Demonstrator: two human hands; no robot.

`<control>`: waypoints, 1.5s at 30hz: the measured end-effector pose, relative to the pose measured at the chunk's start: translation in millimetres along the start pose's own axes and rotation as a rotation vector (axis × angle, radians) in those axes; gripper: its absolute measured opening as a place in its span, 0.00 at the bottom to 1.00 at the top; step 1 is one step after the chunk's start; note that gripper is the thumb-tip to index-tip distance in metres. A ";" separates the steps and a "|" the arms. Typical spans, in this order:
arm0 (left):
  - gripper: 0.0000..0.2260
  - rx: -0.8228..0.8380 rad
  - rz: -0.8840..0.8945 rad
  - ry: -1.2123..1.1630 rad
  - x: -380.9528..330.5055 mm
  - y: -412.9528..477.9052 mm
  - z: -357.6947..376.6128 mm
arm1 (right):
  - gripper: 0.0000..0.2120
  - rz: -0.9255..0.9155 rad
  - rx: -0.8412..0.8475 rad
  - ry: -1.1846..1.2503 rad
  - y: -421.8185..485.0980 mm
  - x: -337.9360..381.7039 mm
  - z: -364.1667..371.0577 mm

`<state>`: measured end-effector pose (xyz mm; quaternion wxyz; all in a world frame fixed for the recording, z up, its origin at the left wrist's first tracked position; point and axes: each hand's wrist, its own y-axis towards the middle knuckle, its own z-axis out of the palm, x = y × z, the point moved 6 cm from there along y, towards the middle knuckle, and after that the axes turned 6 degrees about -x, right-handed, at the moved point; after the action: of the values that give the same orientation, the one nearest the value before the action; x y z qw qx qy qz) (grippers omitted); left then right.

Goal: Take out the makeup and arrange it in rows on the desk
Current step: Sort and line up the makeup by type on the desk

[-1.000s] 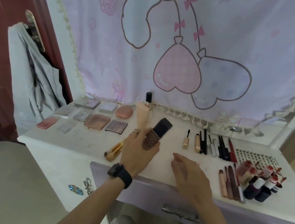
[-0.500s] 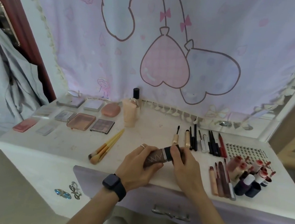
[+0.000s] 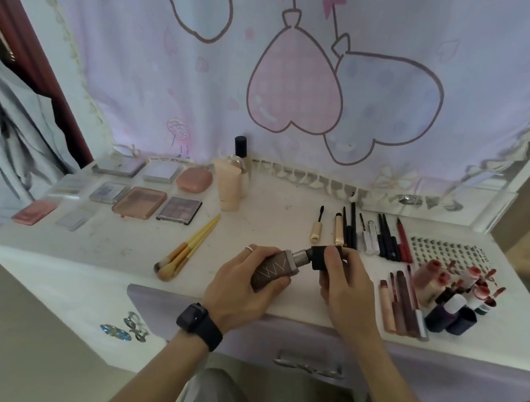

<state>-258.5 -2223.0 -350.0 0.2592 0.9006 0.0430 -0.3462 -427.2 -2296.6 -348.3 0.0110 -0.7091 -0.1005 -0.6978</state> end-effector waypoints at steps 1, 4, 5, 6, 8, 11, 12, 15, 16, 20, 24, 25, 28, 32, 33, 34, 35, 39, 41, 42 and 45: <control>0.21 -0.025 -0.030 -0.030 1.3 1.2 -1.4 | 0.10 0.002 -0.010 0.016 -1.0 1.5 -0.8; 0.18 -0.126 -0.158 -0.168 4.1 8.7 -8.3 | 0.05 -0.002 -0.011 0.005 -2.4 4.5 -1.4; 0.17 -0.147 -0.205 -0.225 4.6 13.0 -10.2 | 0.03 0.008 -0.002 -0.003 -2.0 4.4 -0.9; 0.17 -0.155 -0.247 -0.278 5.7 18.3 -11.2 | 0.04 0.021 0.007 -0.008 -1.7 4.3 -0.6; 0.19 -0.151 -0.298 -0.330 5.9 33.3 -11.7 | 0.06 0.054 0.020 0.001 0.4 4.0 -0.6; 0.19 -0.176 -0.327 -0.346 2.4 64.6 -8.1 | 0.07 0.104 0.031 0.045 3.7 4.1 -0.7; 0.19 -0.194 -0.336 -0.351 1.7 76.9 -5.4 | 0.07 0.117 0.031 0.057 5.1 3.7 -0.5; 0.22 -0.218 -0.401 -0.365 3.1 112.0 8.0 | 0.07 0.138 0.033 0.069 7.9 2.4 -0.8; 0.23 -0.228 -0.432 -0.369 6.1 121.8 13.2 | 0.07 0.141 0.033 0.071 8.8 1.7 -1.1; 0.22 -0.276 -0.496 -0.293 15.3 151.1 26.1 | 0.08 0.135 0.033 0.046 10.6 1.7 -2.0; 0.20 -0.303 -0.496 -0.264 23.4 166.9 33.0 | 0.08 0.117 0.039 0.024 12.0 3.0 -1.1; 0.20 -0.307 -0.495 -0.263 24.6 168.9 34.3 | 0.09 0.116 0.038 0.022 12.5 2.7 -1.0; 0.19 -0.314 -0.480 -0.262 26.6 172.9 38.1 | 0.11 0.119 0.032 0.010 13.1 0.8 -1.2; 0.19 -0.334 -0.451 -0.256 31.3 174.9 42.9 | 0.11 0.120 0.017 0.014 13.3 -1.2 -1.6; 0.19 -0.337 -0.440 -0.258 33.3 174.3 44.2 | 0.11 0.119 0.016 0.017 13.4 -1.6 -1.9; 0.19 -0.337 -0.426 -0.251 36.0 173.6 45.8 | 0.11 0.118 0.014 0.021 13.9 -2.2 -2.0; 0.20 -0.331 -0.412 -0.236 38.7 172.7 47.3 | 0.11 0.116 0.013 0.024 13.5 -2.7 -2.3; 0.20 -0.275 -0.401 -0.191 47.2 169.4 50.6 | 0.15 0.118 0.016 0.042 12.2 -2.1 -1.4; 0.22 -0.242 -0.395 -0.176 50.1 168.8 51.9 | 0.18 0.142 0.014 0.066 13.5 -1.6 -0.5; 0.23 -0.222 -0.390 -0.166 50.7 168.4 52.1 | 0.18 0.155 0.012 0.072 15.3 -0.8 0.0; 0.22 -0.196 -0.373 -0.128 53.3 170.5 52.0 | 0.15 0.150 -0.001 -0.018 27.8 8.1 3.5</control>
<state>-205.7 -2401.2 -342.5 0.2795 0.8237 0.2256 -0.4388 -419.3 -2322.2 -336.9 0.0620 -0.7209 -0.0470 -0.6886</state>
